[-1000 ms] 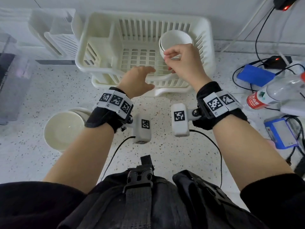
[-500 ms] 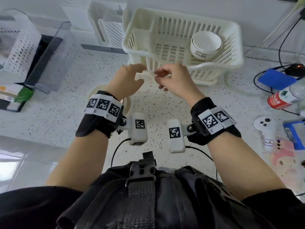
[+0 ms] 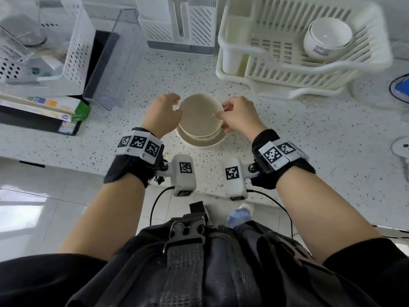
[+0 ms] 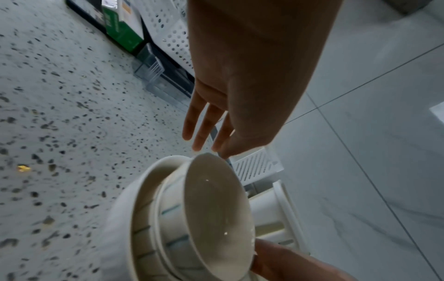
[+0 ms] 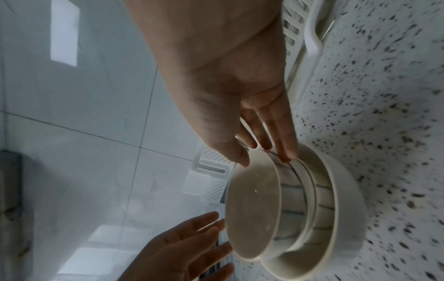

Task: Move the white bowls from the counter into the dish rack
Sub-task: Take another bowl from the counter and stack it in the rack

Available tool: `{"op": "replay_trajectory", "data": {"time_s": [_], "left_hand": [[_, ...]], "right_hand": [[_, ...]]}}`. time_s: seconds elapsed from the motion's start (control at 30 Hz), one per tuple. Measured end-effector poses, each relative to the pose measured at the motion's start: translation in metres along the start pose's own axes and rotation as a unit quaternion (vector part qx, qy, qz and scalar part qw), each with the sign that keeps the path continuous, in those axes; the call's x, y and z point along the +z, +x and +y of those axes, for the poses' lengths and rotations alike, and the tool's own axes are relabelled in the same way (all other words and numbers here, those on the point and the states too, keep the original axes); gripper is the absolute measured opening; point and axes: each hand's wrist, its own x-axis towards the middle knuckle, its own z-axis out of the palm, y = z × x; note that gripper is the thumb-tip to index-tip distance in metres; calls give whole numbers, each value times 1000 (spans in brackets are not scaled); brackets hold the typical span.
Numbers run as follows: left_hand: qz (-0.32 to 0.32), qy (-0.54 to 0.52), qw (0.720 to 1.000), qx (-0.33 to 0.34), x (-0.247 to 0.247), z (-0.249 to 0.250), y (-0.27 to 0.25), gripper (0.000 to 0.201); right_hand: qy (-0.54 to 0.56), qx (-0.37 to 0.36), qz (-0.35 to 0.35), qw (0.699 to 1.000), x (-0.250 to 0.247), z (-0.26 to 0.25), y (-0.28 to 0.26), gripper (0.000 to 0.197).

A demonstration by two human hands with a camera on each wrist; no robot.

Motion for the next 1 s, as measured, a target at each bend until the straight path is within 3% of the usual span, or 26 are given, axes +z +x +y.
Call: {"op": "replay_trajectory", "data": {"time_s": [0.1, 0.27, 0.43, 0.57, 0.7, 0.8, 1.0], "left_hand": [[-21, -37, 999, 9, 2, -10, 0, 38], [-23, -93, 995, 34, 3, -19, 0, 35], [-28, -124, 991, 36, 3, -25, 1, 36], [-51, -125, 990, 26, 3, -27, -1, 38], [-87, -131, 988, 3, 4, -31, -4, 41], [-91, -136, 987, -2, 4, -33, -3, 44], [-92, -142, 986, 3, 4, -34, -2, 48]], "right_hand": [[-10, -1, 37, 999, 11, -3, 3, 21], [-60, 1, 56, 997, 23, -1, 4, 33], [-53, -2, 93, 994, 35, -1, 7, 34], [-44, 6, 115, 992, 43, -4, 10, 35], [-51, -1, 131, 990, 43, -7, 10, 23], [-46, 2, 124, 991, 41, -10, 8, 35], [-29, -18, 144, 989, 30, -10, 7, 34]]}}
